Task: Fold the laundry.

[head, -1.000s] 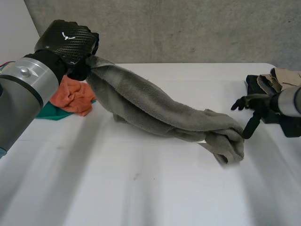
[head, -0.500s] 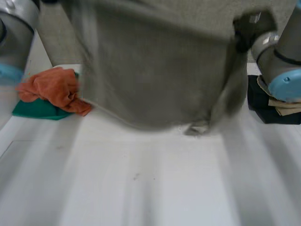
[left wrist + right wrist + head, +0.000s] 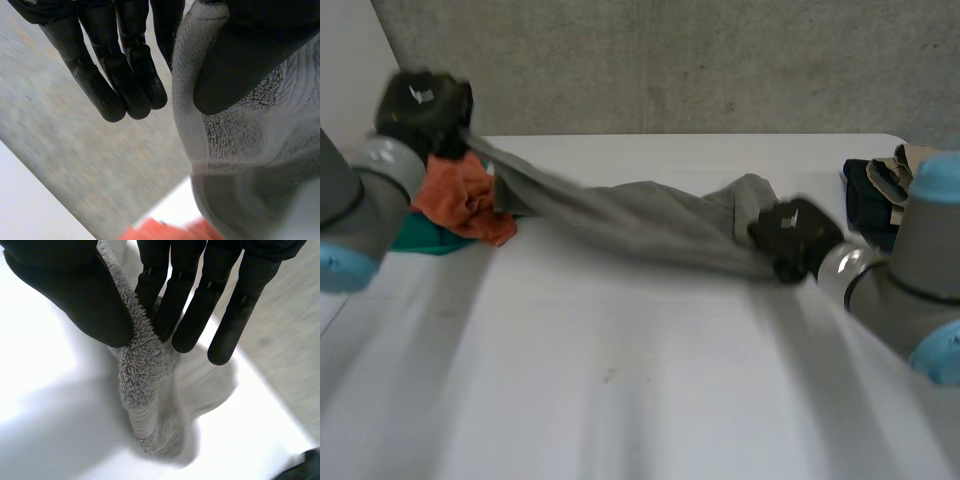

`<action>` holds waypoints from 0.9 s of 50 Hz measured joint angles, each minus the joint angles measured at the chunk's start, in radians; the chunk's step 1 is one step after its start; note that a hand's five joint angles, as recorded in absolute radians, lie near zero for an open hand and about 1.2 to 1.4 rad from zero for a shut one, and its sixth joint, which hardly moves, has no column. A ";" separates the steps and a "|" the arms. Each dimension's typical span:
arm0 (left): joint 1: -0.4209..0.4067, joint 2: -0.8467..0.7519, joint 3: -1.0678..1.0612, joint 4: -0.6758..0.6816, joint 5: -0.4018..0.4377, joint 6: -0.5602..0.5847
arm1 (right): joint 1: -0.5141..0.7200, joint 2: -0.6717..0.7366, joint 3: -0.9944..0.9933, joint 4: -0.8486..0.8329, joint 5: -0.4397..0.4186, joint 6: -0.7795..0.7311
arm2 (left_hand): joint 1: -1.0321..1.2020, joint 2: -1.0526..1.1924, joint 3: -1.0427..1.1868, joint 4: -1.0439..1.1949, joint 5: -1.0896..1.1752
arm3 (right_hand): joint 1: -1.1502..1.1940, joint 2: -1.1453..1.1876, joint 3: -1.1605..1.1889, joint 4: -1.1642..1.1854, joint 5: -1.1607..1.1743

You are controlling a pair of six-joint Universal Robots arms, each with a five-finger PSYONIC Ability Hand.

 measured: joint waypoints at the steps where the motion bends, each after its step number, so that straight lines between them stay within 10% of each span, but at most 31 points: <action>1: 0.001 0.002 -0.042 0.017 0.007 0.006 | -0.001 0.017 0.023 -0.001 0.001 -0.018 | 0.000 0.000 0.000 0.000 0.000 | 0.000 -0.004 -0.012 -0.016 -0.006; 12: -0.017 0.076 -0.186 0.056 0.024 0.049 | 0.000 0.022 -0.102 0.115 0.082 -0.003 | 0.000 0.000 0.000 0.000 0.000 | -0.673 -0.732 -0.754 -0.773 -0.769; 25: -0.009 0.141 -0.214 0.037 0.031 0.045 | -0.027 0.249 -0.638 0.630 0.129 0.017 | 0.000 0.000 0.000 0.000 0.000 | -0.722 -0.770 -0.813 -0.825 -0.829; 36: 0.024 0.139 -0.216 0.016 0.057 0.043 | -0.016 0.343 -0.757 0.648 0.087 -0.089 | 0.000 0.000 0.000 0.000 0.000 | -0.722 -0.770 -0.813 -0.825 -0.823; 45: 0.036 0.149 -0.217 0.008 0.065 0.043 | 0.019 0.338 -0.692 0.546 -0.104 -0.241 | 0.000 0.000 0.000 0.000 0.000 | -0.679 -0.767 -0.756 -0.760 -0.733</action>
